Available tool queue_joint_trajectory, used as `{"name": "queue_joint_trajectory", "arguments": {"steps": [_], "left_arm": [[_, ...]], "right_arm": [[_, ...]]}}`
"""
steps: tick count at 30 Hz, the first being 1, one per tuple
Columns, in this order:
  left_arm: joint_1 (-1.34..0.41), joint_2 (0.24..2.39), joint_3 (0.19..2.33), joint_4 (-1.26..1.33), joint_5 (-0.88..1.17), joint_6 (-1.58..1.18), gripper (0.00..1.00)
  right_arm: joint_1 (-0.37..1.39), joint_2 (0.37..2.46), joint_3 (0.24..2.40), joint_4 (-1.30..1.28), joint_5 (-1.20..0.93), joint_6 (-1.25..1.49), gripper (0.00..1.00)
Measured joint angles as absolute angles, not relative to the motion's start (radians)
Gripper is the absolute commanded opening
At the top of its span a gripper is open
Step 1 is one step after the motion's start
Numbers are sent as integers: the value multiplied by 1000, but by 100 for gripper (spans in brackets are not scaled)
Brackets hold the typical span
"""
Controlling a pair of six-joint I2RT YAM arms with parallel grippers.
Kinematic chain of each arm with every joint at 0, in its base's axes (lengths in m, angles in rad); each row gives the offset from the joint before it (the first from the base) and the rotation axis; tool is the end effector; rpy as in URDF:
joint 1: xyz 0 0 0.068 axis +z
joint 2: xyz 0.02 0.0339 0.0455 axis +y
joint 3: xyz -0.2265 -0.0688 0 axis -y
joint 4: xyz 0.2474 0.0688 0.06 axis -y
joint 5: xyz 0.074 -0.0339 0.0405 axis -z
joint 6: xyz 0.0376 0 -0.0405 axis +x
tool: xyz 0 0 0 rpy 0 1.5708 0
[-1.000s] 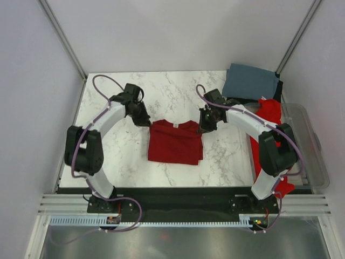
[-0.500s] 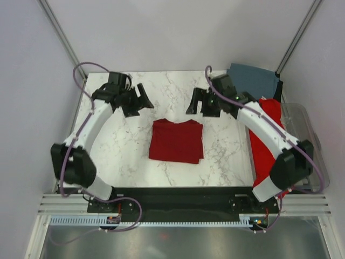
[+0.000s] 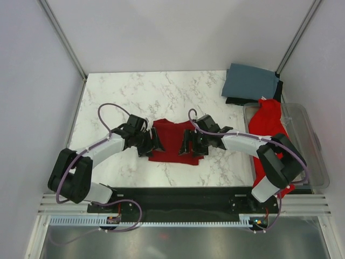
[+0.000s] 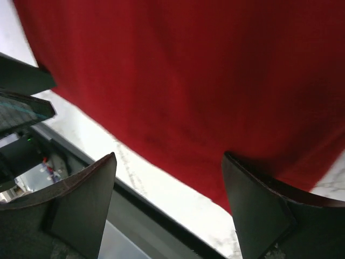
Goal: Fold and stack the t-shirts
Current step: Fold the tshirt
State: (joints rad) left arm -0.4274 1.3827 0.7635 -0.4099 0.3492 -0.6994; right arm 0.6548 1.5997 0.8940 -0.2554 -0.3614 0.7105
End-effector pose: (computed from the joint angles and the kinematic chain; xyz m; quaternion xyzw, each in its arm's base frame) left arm 0.2407 -0.1238 0.1476 -0.0826 0.9464 -0.2822 0.1334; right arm 0.2428 0.2032 0.1356 -0.0278 0.9395 0.3193 0.1209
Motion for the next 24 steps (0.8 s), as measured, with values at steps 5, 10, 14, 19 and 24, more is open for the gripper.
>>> {"name": "queue_joint_trajectory", "arguments": {"steps": [5,10,14,19,24], "left_arm": [[-423,1459,731,-344,342,-699,74],[-423,1433,711,-330,320,-697,74],[-422,1394,739,-417,244,-668,77],[-422,1312,953,-649,94,-587,82],[-421,1163,1110,-779,-26,-510,82]], "right_arm": [[603,1571,761,-121,-391,703,86],[600,1456,654,-103,-368,699,87],[599,1401,670,-224,-332,673,91],[599,1324,841,-412,-215,614,98],[554,1283,953,-437,-130,544,98]]}}
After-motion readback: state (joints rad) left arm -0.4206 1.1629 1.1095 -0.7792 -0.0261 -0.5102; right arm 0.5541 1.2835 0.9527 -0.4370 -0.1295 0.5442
